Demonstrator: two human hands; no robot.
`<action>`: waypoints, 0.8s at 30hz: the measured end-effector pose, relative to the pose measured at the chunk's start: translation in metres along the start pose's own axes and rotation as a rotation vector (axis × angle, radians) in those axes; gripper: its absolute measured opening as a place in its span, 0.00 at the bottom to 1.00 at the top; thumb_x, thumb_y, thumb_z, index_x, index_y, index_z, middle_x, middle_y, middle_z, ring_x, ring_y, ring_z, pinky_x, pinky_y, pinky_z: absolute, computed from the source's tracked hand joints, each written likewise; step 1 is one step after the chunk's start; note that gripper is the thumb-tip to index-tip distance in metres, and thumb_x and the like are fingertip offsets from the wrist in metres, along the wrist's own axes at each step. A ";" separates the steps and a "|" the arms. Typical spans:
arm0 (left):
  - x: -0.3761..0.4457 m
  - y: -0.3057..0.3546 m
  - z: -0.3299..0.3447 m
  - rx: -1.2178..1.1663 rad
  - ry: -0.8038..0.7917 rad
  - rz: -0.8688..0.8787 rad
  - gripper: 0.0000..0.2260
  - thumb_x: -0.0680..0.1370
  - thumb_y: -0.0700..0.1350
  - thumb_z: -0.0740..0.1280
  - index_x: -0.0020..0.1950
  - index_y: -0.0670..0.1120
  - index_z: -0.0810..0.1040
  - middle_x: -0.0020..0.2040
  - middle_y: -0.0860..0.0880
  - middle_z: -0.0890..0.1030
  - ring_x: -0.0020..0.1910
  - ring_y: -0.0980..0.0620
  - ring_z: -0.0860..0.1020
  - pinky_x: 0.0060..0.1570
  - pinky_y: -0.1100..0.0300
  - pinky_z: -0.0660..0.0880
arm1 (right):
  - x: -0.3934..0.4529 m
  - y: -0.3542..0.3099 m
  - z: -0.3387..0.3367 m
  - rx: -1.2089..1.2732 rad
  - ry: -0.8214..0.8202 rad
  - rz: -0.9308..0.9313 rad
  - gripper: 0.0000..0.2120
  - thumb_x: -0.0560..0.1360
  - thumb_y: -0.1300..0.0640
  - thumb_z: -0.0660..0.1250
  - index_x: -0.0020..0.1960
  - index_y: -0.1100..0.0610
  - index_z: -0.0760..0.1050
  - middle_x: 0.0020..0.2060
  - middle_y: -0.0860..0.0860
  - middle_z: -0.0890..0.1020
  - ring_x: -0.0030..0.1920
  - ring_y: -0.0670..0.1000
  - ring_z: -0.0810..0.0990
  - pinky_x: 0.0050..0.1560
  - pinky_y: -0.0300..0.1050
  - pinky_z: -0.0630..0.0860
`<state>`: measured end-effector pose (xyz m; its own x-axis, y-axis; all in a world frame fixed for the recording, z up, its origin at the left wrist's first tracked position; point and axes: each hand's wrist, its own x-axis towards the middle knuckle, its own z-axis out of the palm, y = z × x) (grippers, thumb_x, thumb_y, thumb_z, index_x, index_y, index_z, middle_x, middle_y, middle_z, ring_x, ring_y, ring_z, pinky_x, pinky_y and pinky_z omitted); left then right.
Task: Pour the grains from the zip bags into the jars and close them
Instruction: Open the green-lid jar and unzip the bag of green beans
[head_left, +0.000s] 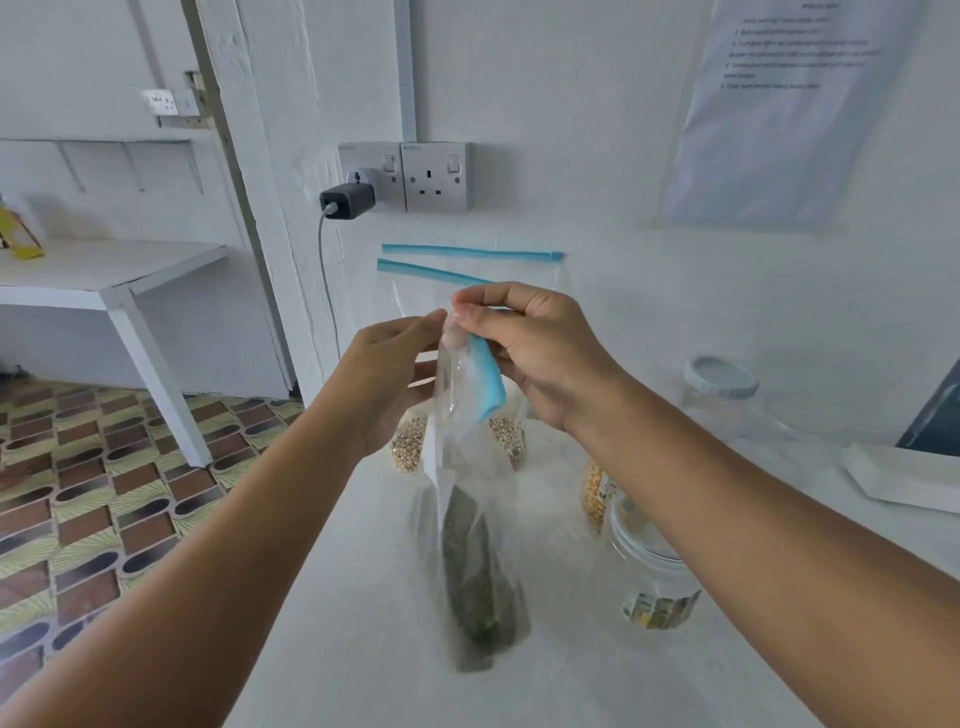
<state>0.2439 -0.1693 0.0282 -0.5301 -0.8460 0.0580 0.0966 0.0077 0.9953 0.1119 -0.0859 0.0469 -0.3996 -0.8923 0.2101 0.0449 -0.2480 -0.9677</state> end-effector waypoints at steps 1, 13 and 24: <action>-0.001 -0.002 0.002 0.005 -0.012 -0.006 0.13 0.85 0.48 0.65 0.57 0.40 0.85 0.47 0.45 0.87 0.41 0.51 0.85 0.45 0.55 0.84 | -0.002 0.002 -0.003 -0.038 -0.003 -0.013 0.05 0.77 0.66 0.74 0.51 0.59 0.85 0.43 0.54 0.87 0.43 0.49 0.86 0.55 0.47 0.85; -0.014 -0.005 -0.006 0.307 0.115 0.108 0.12 0.80 0.59 0.69 0.59 0.55 0.83 0.50 0.50 0.84 0.49 0.50 0.79 0.51 0.56 0.77 | -0.027 0.011 -0.024 -0.190 -0.049 0.097 0.14 0.81 0.51 0.71 0.62 0.52 0.69 0.51 0.52 0.89 0.47 0.51 0.89 0.51 0.45 0.84; -0.020 -0.001 0.000 0.405 0.088 0.124 0.22 0.77 0.47 0.77 0.70 0.50 0.77 0.40 0.48 0.84 0.35 0.59 0.82 0.44 0.62 0.75 | -0.029 0.017 -0.028 -0.336 -0.077 -0.029 0.11 0.81 0.56 0.72 0.57 0.59 0.73 0.44 0.59 0.87 0.44 0.57 0.86 0.54 0.50 0.83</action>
<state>0.2540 -0.1523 0.0264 -0.4597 -0.8675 0.1902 -0.1927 0.3065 0.9322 0.0989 -0.0542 0.0205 -0.3256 -0.9157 0.2355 -0.2747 -0.1467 -0.9503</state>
